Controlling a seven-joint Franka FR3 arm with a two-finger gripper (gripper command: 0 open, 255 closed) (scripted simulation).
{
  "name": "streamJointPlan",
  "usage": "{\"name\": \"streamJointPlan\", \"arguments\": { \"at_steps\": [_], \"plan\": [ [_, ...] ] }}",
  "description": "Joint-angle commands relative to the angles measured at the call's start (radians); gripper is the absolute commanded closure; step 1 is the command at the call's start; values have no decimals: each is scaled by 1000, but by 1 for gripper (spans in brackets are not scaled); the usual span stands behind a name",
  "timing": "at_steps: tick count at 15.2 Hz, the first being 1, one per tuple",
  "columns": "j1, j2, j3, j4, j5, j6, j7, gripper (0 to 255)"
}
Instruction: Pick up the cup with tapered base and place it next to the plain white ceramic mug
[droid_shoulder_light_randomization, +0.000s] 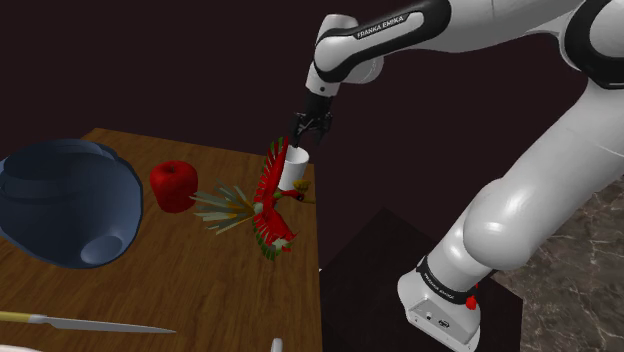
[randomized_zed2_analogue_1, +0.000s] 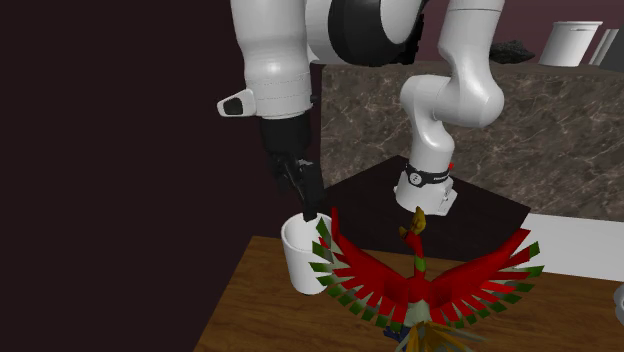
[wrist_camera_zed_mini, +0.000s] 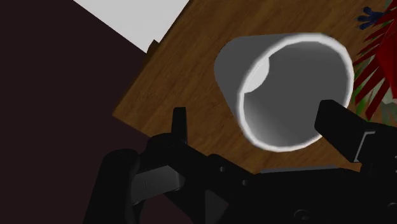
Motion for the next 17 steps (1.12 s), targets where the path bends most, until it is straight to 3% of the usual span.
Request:
{"name": "streamJointPlan", "arguments": {
  "at_steps": [1,8,15,16,17],
  "plan": [
    [0,41,-1,4,7,33,-9,0],
    [5,89,4,-37,17,121,-15,0],
    [5,89,4,-36,17,121,-15,0],
    [5,89,4,-36,17,121,-15,255],
    [5,89,4,-36,17,121,-15,255]
  ]
}}
